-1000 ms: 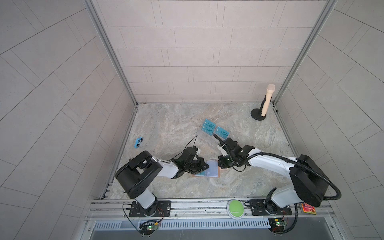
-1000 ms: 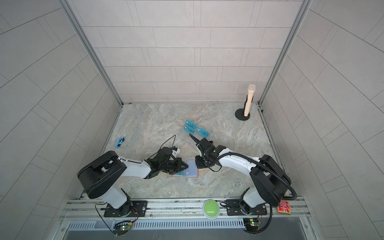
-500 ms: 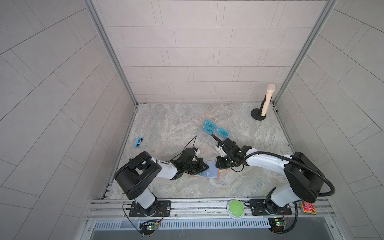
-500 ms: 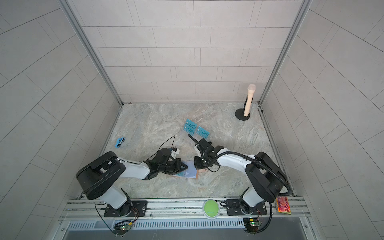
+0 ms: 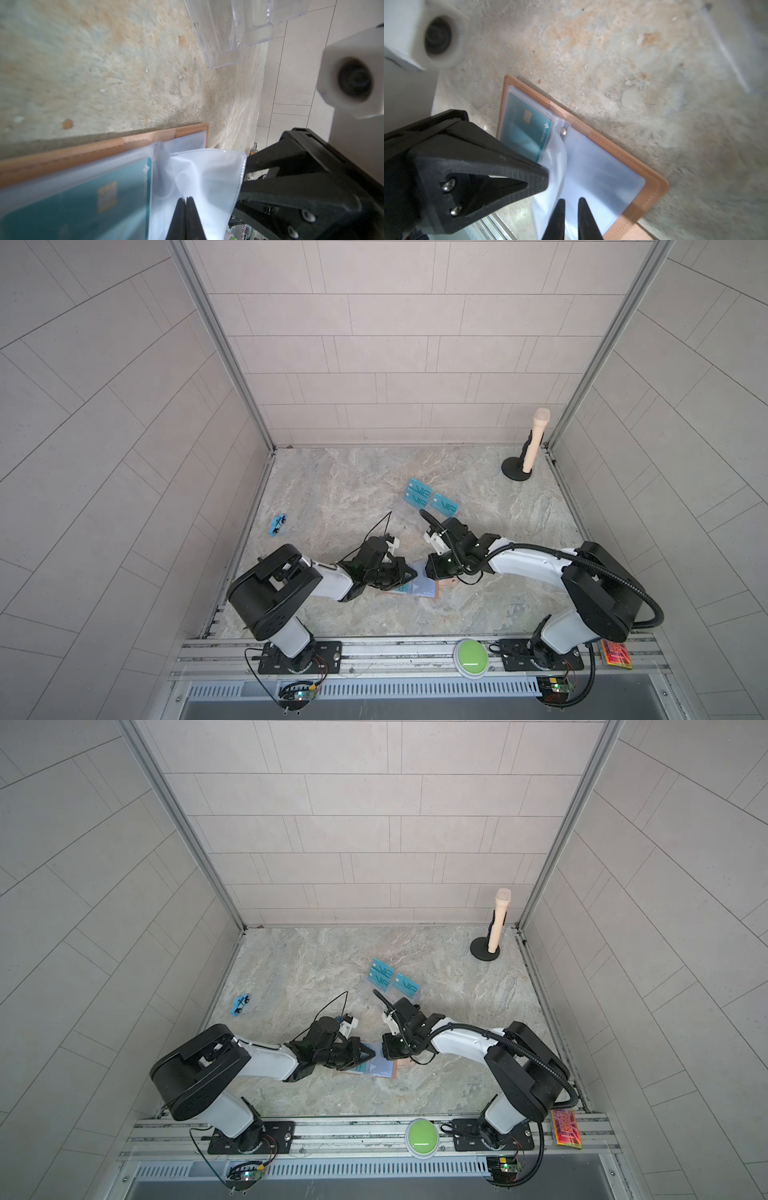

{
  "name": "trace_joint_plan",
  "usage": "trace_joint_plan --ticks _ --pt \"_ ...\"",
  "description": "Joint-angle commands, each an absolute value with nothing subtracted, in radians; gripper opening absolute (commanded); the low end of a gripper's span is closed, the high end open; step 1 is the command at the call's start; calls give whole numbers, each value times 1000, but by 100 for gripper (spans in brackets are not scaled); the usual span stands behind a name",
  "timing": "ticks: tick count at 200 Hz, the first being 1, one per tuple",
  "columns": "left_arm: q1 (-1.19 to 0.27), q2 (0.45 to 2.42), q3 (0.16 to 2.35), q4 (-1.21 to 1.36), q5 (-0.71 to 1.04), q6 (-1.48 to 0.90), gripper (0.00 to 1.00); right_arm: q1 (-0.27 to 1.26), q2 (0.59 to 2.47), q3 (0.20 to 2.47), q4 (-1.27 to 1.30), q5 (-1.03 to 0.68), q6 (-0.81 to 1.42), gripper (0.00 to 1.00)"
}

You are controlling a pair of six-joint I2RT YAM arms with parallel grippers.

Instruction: Put the credit cards into the card holder

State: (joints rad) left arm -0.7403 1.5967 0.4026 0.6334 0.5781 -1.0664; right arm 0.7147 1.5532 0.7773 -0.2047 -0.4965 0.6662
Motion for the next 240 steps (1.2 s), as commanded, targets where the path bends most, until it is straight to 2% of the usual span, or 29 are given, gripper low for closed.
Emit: trace_joint_plan --ticks 1,12,30,53,70,90,111,150,165,199,240 --pt "-735 1587 396 668 594 -1069 1 719 1579 764 -161 -544 698 16" --pt "-735 1585 397 666 592 -1069 3 719 1590 762 -161 -547 701 16" --pt "-735 1583 397 664 591 -1071 12 719 1598 754 -144 -559 713 16" --pt "-735 1568 403 637 591 -1072 33 719 1588 744 -116 -577 731 16" --pt "-735 1540 415 576 579 -1051 42 719 1583 743 -117 -577 733 16" --pt "-735 1501 438 492 566 -1048 45 719 1578 730 -96 -584 745 16" --pt "-735 1428 493 270 513 -1036 46 719 1577 718 -71 -601 761 16" --pt "-731 1261 603 -136 289 -928 52 721 1579 717 -51 -620 776 16" --pt "-698 1258 638 -250 234 -871 49 726 1589 726 -19 -644 790 17" --pt "-543 1267 639 -274 306 -774 50 755 1631 775 -17 -664 772 18" --pt "-528 1290 612 -213 372 -763 51 773 1670 783 3 -629 794 18"
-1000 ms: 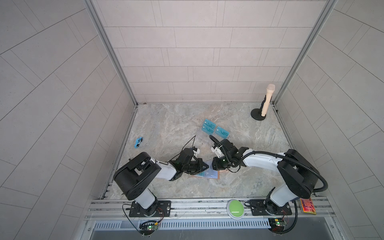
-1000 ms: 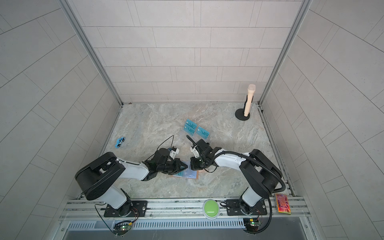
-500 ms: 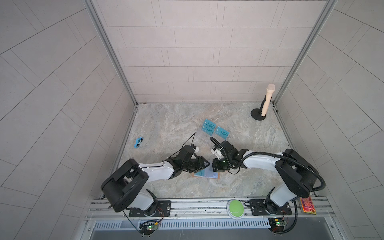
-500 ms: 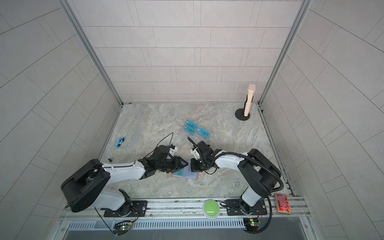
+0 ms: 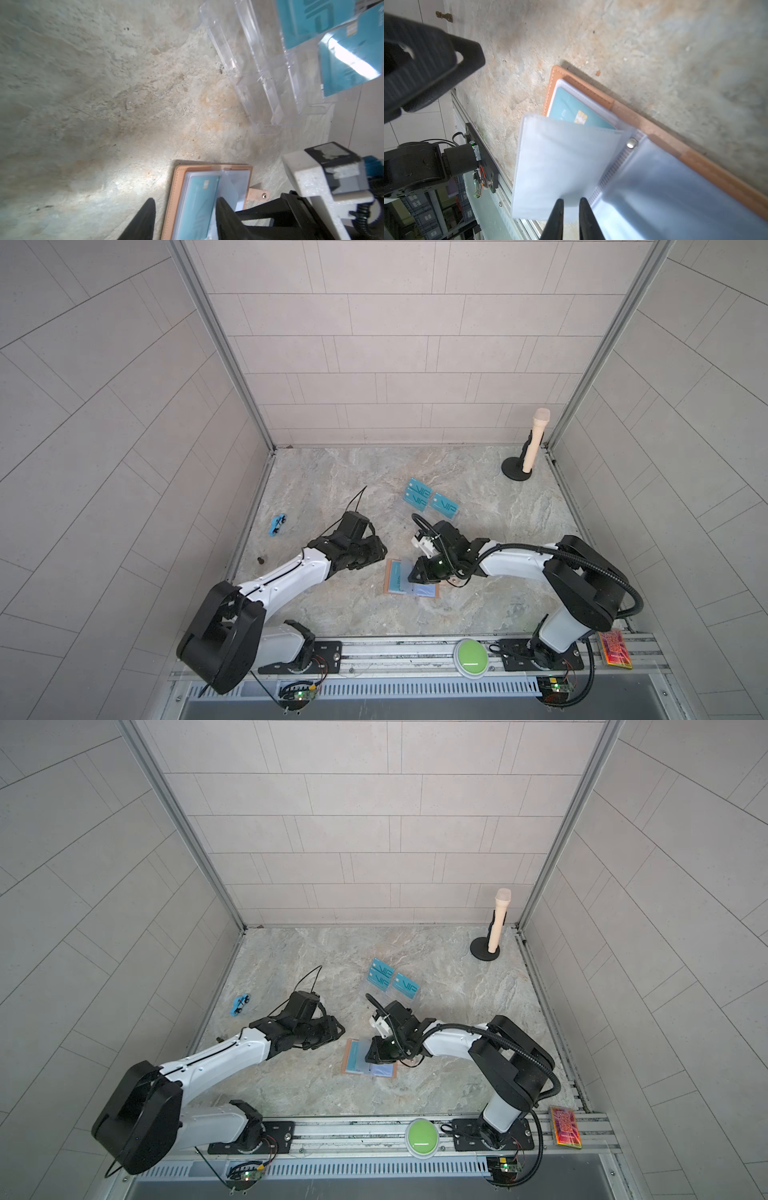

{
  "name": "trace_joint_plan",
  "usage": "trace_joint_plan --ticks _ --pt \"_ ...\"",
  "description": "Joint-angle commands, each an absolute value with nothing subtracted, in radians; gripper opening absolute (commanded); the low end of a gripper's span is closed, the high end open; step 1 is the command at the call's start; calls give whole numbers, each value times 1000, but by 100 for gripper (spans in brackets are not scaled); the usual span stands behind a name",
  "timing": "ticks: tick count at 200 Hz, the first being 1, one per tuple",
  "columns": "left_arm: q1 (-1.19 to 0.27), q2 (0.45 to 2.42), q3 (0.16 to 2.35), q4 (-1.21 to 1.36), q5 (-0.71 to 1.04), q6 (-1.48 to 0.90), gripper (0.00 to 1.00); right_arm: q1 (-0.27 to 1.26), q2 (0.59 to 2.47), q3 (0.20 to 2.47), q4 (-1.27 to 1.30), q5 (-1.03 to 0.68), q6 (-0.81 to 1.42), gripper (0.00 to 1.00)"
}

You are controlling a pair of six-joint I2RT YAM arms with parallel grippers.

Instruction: Put the credit cards into the card holder

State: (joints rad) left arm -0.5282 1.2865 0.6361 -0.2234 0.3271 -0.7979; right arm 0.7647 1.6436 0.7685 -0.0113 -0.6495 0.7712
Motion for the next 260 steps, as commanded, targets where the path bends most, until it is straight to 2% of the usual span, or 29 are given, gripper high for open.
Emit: trace_joint_plan --ticks 1,42,76,116,185,229,260 --pt "-528 1290 608 -208 374 -765 51 773 1671 783 2 -627 794 18" --pt "-539 1282 521 -83 425 -812 53 781 1694 791 12 -591 786 24" --pt "-584 1298 484 -29 420 -847 52 782 1722 826 -12 -593 767 22" --pt "-652 1326 461 36 403 -919 45 784 1728 848 -38 -592 759 19" --pt "-666 1292 438 35 405 -945 35 787 1730 861 -78 -567 742 17" --pt "-669 1258 429 14 376 -984 36 780 1697 938 -198 -556 671 18" --pt "-672 1174 419 -69 298 -1005 44 739 1639 1058 -371 -542 574 19"
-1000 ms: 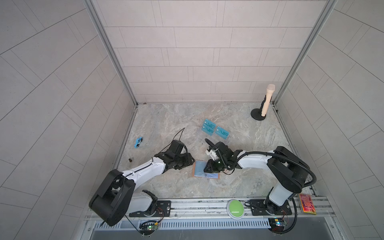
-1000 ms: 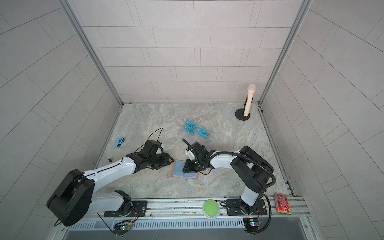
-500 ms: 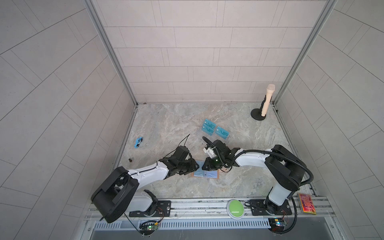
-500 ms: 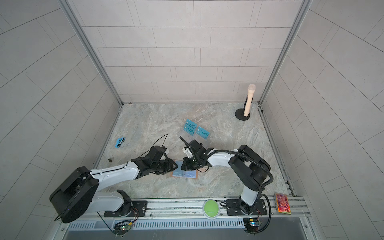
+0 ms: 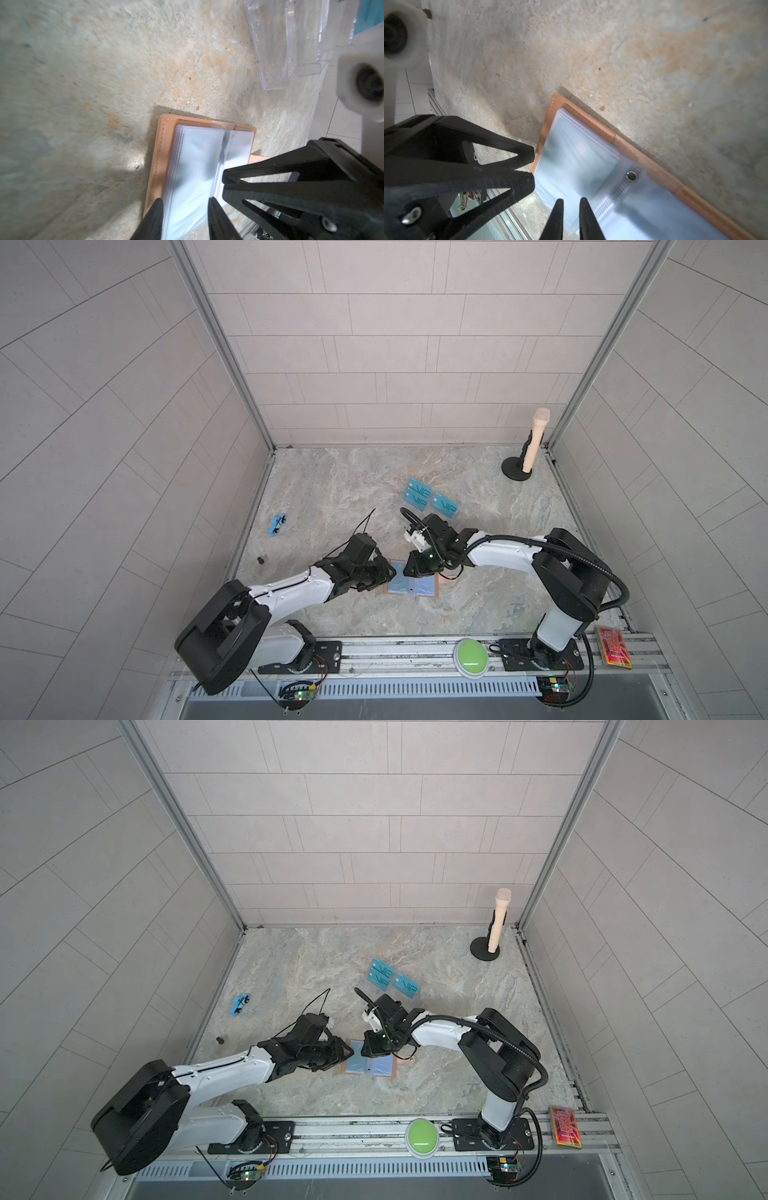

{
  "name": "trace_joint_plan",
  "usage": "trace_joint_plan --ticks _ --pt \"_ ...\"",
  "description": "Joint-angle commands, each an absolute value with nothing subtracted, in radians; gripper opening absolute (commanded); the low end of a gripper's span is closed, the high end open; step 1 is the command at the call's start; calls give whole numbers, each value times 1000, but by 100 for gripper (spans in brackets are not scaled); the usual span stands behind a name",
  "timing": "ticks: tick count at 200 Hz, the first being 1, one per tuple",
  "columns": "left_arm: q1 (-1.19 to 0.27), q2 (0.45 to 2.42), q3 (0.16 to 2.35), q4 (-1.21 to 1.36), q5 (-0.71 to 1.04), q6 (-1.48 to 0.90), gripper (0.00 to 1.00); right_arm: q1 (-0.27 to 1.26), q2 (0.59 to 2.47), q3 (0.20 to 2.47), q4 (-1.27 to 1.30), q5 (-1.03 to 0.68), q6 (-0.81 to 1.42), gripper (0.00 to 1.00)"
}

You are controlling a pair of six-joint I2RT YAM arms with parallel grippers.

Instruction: Put the credit cards into the card holder

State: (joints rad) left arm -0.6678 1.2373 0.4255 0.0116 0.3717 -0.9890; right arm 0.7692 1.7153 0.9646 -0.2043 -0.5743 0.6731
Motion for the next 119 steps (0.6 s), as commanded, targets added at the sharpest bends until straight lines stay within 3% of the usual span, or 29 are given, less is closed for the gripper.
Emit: trace_joint_plan --ticks 1,29,68,119 --pt "-672 1173 423 -74 295 -1004 44 738 1635 1063 -377 -541 570 19" --pt "-667 1153 528 -224 209 -933 47 670 1628 1278 -632 -469 406 18" --pt "-667 1163 600 -359 35 -898 48 559 1757 1554 -829 -416 259 19" --pt "-667 1193 614 -362 20 -875 50 515 1981 1877 -943 -330 159 23"
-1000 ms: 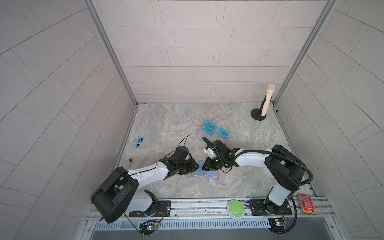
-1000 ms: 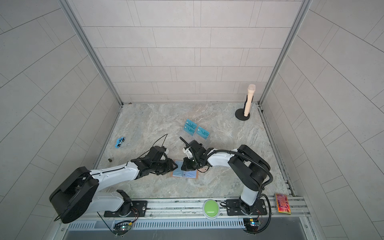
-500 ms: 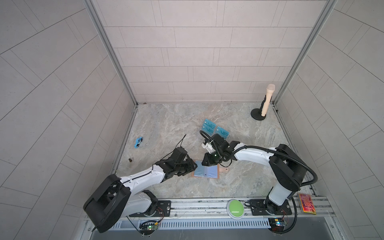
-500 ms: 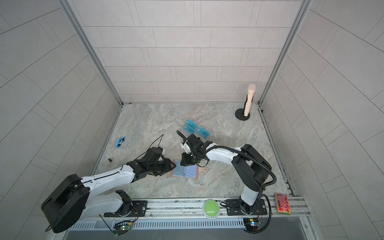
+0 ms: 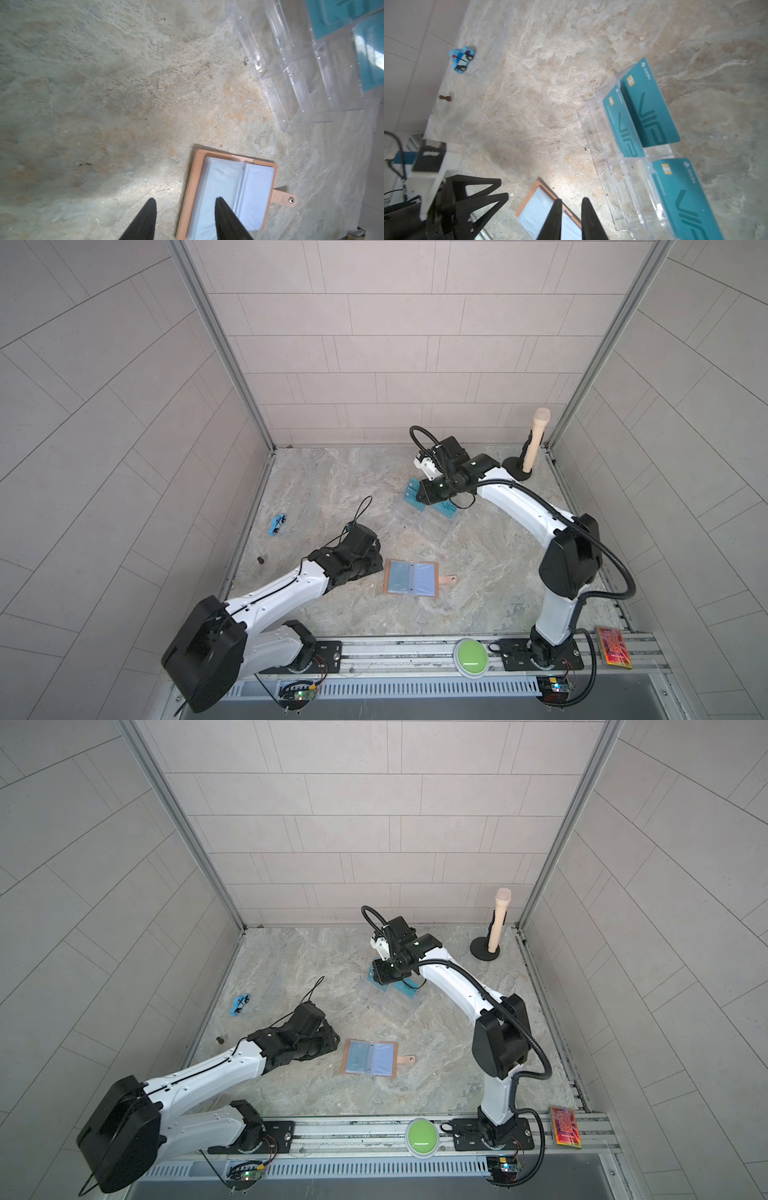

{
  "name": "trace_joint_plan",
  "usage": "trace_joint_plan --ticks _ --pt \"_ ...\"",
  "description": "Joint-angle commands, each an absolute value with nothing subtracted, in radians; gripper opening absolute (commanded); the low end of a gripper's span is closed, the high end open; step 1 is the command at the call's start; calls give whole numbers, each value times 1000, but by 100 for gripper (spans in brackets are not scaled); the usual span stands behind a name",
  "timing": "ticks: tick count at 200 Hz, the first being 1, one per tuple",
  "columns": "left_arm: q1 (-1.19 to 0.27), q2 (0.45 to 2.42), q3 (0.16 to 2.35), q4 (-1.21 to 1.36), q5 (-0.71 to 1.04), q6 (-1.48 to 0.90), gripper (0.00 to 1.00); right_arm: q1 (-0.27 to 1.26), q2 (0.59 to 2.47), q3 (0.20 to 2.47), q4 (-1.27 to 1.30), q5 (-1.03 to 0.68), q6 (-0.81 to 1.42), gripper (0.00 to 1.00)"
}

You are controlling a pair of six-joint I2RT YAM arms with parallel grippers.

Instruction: Put the credit cards into the card holder

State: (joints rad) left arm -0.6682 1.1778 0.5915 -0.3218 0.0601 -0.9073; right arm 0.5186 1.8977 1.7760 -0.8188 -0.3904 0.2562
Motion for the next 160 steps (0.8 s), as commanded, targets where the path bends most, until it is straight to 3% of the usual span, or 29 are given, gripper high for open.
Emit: trace_joint_plan --ticks 1,80,160 --pt "-667 1194 614 -361 20 -874 50 515 1985 1884 -944 -328 158 23" --pt "-616 1232 600 -317 85 -850 51 511 2303 2324 -1126 -239 79 26" --pt "-584 1254 584 -285 118 -842 51 512 2355 2353 -1150 -185 35 35"
